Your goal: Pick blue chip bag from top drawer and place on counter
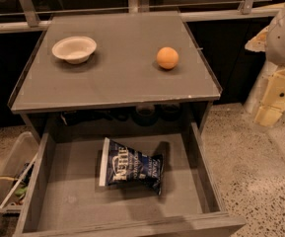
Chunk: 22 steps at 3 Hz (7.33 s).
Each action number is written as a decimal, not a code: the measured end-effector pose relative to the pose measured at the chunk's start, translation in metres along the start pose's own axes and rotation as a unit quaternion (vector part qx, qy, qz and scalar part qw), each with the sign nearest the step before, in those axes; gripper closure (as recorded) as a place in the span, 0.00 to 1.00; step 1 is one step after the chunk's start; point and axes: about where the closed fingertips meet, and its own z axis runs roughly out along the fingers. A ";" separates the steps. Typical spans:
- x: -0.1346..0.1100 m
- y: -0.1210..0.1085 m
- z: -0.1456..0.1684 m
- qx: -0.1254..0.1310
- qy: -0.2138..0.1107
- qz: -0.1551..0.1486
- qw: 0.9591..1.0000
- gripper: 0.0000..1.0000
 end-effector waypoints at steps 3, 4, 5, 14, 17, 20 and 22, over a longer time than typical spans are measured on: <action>-0.022 0.041 0.045 0.004 -0.048 -0.035 0.998 0.00; -0.031 0.058 0.077 0.016 -0.083 -0.054 0.995 0.00; -0.043 0.071 0.117 0.032 -0.126 -0.065 0.989 0.00; -0.111 0.104 0.343 -0.066 -0.271 -0.037 0.960 0.00; -0.105 0.091 0.380 -0.078 -0.248 -0.001 0.966 0.18; -0.106 0.091 0.380 -0.079 -0.248 -0.001 0.966 0.88; -0.113 0.093 0.371 -0.081 -0.252 -0.013 0.964 1.00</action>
Offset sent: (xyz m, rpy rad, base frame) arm -0.0250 0.0453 -0.0629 0.0965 -0.0004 0.1077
